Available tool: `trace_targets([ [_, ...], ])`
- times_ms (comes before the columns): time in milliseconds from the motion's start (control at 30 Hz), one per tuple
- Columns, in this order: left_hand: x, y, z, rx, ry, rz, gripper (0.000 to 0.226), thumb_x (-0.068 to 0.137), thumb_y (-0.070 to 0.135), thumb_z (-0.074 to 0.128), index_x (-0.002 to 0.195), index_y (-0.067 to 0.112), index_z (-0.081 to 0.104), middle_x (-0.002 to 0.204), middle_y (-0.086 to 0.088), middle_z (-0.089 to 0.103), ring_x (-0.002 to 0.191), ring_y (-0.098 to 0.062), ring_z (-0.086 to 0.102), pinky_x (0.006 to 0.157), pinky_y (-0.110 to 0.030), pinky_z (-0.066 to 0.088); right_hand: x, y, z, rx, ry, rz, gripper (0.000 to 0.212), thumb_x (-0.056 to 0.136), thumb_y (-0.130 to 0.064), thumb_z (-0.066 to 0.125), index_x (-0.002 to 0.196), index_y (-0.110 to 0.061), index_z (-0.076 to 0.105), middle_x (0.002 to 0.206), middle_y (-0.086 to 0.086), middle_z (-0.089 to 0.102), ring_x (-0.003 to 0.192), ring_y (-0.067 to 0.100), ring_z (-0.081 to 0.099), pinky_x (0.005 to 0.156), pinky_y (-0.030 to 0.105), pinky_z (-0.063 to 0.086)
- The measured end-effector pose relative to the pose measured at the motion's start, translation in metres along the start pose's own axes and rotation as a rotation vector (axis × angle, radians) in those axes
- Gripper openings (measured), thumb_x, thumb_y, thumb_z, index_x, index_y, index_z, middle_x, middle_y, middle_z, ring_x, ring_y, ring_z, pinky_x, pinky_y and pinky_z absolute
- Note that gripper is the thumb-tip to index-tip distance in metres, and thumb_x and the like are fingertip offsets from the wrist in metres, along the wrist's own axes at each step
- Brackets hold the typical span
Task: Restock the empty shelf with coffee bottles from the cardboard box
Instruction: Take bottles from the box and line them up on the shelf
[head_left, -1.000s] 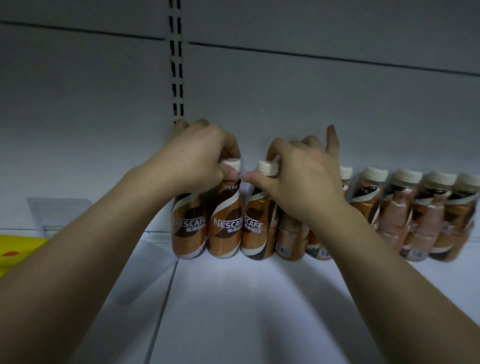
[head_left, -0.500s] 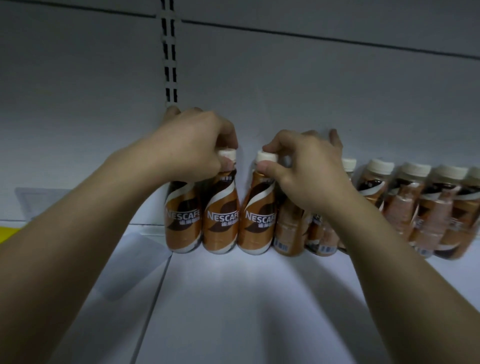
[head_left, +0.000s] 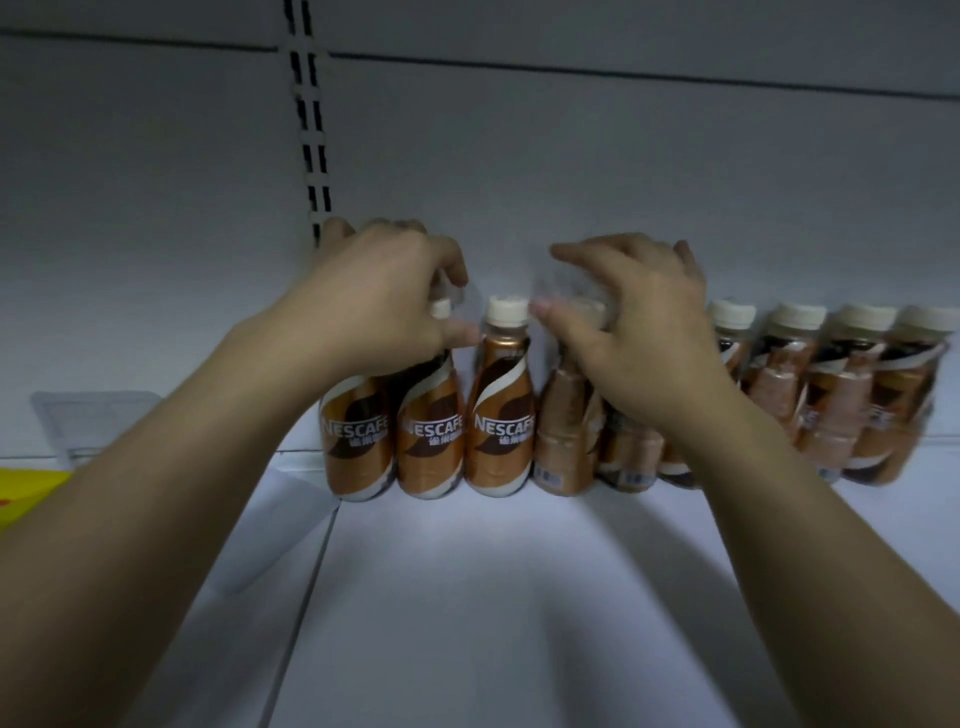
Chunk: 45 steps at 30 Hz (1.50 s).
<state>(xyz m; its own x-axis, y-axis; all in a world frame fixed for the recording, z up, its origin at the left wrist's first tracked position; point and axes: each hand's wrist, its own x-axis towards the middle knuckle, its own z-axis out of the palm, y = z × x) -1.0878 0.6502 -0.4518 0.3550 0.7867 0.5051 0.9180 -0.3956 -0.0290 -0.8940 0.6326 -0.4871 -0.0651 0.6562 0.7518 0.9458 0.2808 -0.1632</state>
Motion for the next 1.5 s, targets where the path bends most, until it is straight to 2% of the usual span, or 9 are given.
trace_targets([
  [133,0.004,0.031,-0.009,-0.092,0.007,0.126,0.056,0.08,0.052,0.066,0.131,0.037,0.048,0.129,0.006,0.053,0.122,-0.019,0.044,0.103,-0.043,0.032,-0.013,0.035,-0.015,-0.098,0.178,0.087,0.036,0.09,-0.039,0.053,0.12,-0.023,0.065,0.119,0.006,0.066,0.118,0.029,0.055,0.115,0.052,0.022],
  [267,0.025,0.068,-0.008,-0.103,-0.055,0.209,0.057,0.083,0.044,0.066,0.136,0.039,0.044,0.134,0.005,0.051,0.126,-0.019,0.042,0.104,-0.042,0.031,-0.018,0.046,-0.017,-0.129,0.111,0.181,0.036,0.091,-0.038,0.052,0.123,-0.026,0.064,0.124,0.004,0.065,0.119,0.028,0.053,0.105,0.043,0.029],
  [367,0.039,0.082,0.001,-0.089,-0.19,0.199,0.048,0.085,0.047,0.064,0.129,0.037,0.051,0.127,0.005,0.059,0.119,-0.02,0.051,0.101,-0.041,0.033,-0.022,0.052,-0.012,-0.168,0.065,0.181,0.034,0.092,-0.037,0.054,0.121,-0.024,0.065,0.124,0.005,0.063,0.116,0.028,0.052,0.097,0.041,0.034],
  [600,0.053,0.096,0.021,0.066,-0.027,0.064,0.041,0.078,0.056,0.065,0.1,0.022,0.062,0.103,-0.004,0.065,0.1,-0.026,0.058,0.092,-0.039,0.035,-0.024,0.057,-0.005,-0.025,-0.018,0.179,0.039,0.097,-0.032,0.05,0.135,-0.026,0.054,0.129,0.002,0.063,0.114,0.024,0.057,0.089,0.036,0.045],
  [800,0.05,0.086,0.016,-0.082,-0.064,0.101,0.038,0.077,0.043,0.074,0.108,0.023,0.069,0.106,-0.001,0.069,0.099,-0.023,0.061,0.089,-0.038,0.047,-0.022,0.059,-0.001,0.109,0.022,0.213,0.038,0.095,-0.03,0.056,0.133,-0.028,0.058,0.13,-0.002,0.063,0.117,0.019,0.057,0.096,0.035,0.046],
  [1067,0.049,0.085,0.013,-0.089,-0.056,0.139,0.037,0.076,0.043,0.075,0.109,0.027,0.068,0.106,0.0,0.067,0.097,-0.022,0.06,0.083,-0.036,0.049,-0.013,0.048,0.0,-0.03,0.058,0.318,0.046,0.082,-0.05,0.069,0.117,-0.021,0.062,0.108,0.003,0.062,0.091,0.017,0.056,0.07,0.029,0.043],
  [1267,0.052,0.083,0.015,-0.137,-0.088,0.128,0.035,0.077,0.037,0.076,0.109,0.027,0.069,0.107,0.0,0.068,0.094,-0.022,0.061,0.082,-0.038,0.052,-0.015,0.057,-0.005,0.326,-0.006,0.397,0.038,0.086,-0.032,0.07,0.122,-0.024,0.063,0.112,-0.009,0.066,0.089,0.001,0.06,0.07,0.009,0.046],
  [1400,0.051,0.084,0.015,-0.136,-0.086,0.138,0.035,0.078,0.036,0.076,0.111,0.027,0.068,0.11,0.0,0.067,0.097,-0.022,0.061,0.087,-0.042,0.052,-0.017,0.062,-0.01,0.676,-0.05,0.498,0.032,0.089,-0.013,0.067,0.12,-0.022,0.063,0.112,-0.004,0.07,0.099,0.006,0.067,0.086,0.025,0.056],
  [1500,0.051,0.085,0.015,-0.135,-0.095,0.145,0.034,0.079,0.032,0.075,0.111,0.026,0.068,0.109,-0.001,0.068,0.099,-0.023,0.061,0.091,-0.044,0.05,-0.017,0.066,-0.01,0.775,-0.097,0.503,0.031,0.092,-0.006,0.061,0.12,-0.02,0.063,0.111,-0.003,0.072,0.099,0.007,0.069,0.085,0.025,0.056],
])
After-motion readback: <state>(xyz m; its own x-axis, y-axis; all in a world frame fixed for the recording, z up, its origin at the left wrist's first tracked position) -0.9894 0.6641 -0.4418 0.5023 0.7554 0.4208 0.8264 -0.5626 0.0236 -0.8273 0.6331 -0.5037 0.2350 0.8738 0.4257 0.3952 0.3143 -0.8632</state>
